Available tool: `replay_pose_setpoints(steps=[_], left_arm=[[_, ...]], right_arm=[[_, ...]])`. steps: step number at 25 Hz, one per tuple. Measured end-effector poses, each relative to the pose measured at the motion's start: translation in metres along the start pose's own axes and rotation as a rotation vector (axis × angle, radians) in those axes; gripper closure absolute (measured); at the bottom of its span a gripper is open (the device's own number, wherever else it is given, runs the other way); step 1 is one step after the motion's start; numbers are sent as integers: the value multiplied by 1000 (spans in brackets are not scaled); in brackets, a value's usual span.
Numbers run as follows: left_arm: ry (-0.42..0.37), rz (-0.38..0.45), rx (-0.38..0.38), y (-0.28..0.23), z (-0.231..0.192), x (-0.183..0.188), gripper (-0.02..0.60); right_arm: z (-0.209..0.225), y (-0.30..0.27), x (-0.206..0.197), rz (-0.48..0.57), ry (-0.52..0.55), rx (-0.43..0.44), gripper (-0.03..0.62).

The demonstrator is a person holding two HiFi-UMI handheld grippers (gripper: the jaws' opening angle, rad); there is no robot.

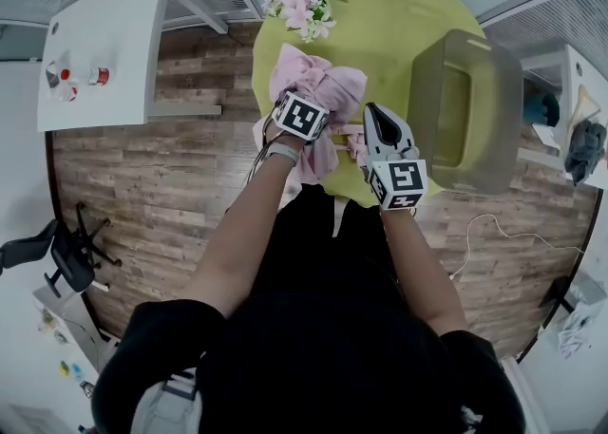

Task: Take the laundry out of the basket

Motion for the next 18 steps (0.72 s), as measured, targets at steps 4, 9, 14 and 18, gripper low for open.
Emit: replay_pose_setpoints(steps=[4, 9, 14, 18], left_arm=[[-14, 5, 40, -13, -7, 3, 160], [23, -44, 29, -32, -9, -7, 159], [18, -40, 36, -34, -9, -6, 155], [-4, -28, 52, -28, -8, -4, 149]], right_arm=[[4, 3, -6, -9, -5, -5, 569], [7, 5, -8, -18, 1, -6, 569], [7, 5, -10, -28, 0, 5, 569], [3, 3, -10, -38, -2, 32, 569]])
Point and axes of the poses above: the fingertips, and each gripper's own axes: y backward along the fingers, z to its right, x out of its top, the point moved 3 cm from there along y, backward along the fingers
